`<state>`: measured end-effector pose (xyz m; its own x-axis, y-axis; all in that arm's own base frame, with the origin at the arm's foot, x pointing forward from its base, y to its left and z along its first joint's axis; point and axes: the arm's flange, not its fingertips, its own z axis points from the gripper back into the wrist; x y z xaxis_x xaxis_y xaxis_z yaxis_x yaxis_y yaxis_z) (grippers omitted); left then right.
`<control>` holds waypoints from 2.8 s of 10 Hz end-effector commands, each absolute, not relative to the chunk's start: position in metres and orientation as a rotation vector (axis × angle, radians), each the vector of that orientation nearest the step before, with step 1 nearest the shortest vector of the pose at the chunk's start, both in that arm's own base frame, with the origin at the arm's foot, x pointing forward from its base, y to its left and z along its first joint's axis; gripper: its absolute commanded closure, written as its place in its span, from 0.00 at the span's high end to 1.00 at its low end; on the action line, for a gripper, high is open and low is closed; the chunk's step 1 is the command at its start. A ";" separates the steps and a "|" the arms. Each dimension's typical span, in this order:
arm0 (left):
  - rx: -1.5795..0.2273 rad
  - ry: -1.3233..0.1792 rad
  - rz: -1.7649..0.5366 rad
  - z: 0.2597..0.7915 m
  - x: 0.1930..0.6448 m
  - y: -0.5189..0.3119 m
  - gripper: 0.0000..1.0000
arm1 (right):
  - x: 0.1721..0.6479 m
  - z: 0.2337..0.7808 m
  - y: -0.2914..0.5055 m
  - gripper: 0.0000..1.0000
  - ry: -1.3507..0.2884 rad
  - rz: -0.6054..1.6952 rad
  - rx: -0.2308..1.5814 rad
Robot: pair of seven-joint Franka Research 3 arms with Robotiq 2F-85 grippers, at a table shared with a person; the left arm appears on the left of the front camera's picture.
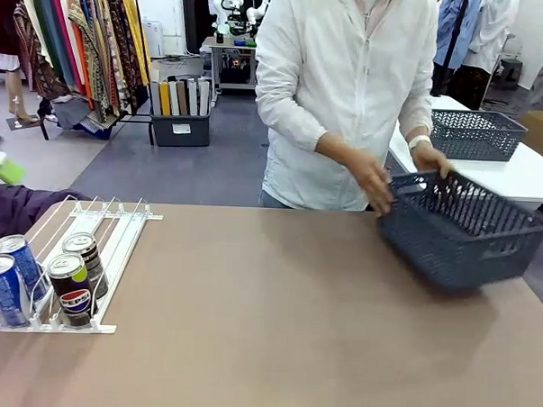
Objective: Retrieve and store the cans from the dispenser.
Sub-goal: Pick up one can from the Automatic Can Dispenser and place it in the middle of the table.
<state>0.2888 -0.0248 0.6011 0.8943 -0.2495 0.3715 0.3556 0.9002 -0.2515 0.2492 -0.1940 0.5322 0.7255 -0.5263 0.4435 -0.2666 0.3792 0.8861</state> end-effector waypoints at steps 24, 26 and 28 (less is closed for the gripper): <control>0.005 -0.089 0.069 0.390 0.359 -0.070 0.05 | 0.252 0.535 -0.194 1.00 -0.813 -0.182 1.217; 0.003 -0.086 0.066 0.391 0.359 -0.072 0.00 | 0.252 0.535 -0.194 1.00 -0.813 -0.182 1.217; -0.001 -0.081 0.067 0.391 0.360 -0.071 0.00 | 0.252 0.535 -0.194 1.00 -0.813 -0.182 1.217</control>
